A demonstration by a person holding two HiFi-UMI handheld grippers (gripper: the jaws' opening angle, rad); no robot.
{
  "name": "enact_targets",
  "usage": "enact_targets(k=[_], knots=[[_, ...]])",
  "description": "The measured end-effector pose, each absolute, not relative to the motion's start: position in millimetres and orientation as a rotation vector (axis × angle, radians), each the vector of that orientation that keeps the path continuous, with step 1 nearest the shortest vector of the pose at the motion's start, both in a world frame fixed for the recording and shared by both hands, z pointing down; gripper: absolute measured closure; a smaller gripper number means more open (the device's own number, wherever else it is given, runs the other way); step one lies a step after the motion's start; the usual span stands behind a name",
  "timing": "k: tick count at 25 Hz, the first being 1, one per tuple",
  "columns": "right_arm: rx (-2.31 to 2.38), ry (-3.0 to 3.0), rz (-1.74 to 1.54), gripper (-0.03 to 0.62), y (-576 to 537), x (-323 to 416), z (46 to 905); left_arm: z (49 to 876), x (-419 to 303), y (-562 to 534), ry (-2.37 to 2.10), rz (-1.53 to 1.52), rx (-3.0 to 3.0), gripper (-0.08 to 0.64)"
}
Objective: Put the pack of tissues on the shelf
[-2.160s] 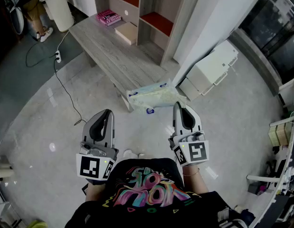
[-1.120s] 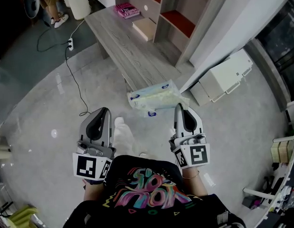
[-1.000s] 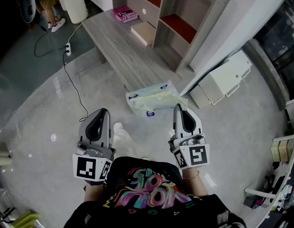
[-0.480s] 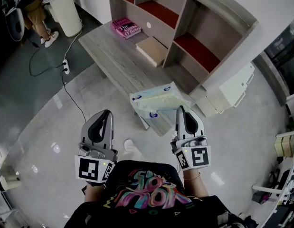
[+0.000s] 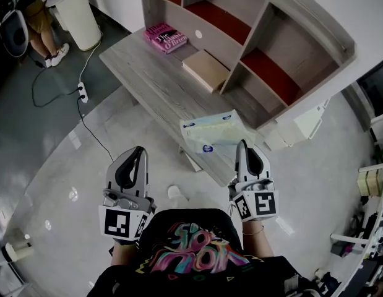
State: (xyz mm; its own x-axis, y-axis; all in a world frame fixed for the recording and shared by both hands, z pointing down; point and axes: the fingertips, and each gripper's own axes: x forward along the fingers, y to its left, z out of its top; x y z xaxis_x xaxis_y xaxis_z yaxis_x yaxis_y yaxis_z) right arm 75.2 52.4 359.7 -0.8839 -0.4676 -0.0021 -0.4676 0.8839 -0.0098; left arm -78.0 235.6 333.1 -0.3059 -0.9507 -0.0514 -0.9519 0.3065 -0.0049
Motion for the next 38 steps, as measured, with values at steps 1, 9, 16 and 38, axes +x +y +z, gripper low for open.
enact_targets(k=[1,9,16,38], knots=[[-0.761,3.050,-0.012,0.577,51.9,75.1,361.0,334.4,-77.7,235.2,2.502,0.044,-1.831,0.526],[-0.806,3.046,0.010,0.577,48.4,77.7,365.5,341.1,-76.8,242.7,2.497,0.066,-1.844,0.526],[-0.865,3.042,-0.008,0.577,-49.9,-10.9,371.6,348.4,-166.2,135.7,2.475,0.057,-1.923,0.526],[-1.229,2.862,-0.057,0.577,-182.4,20.6,337.7,316.5,-152.8,-71.6,2.069,0.021,-2.354,0.526]])
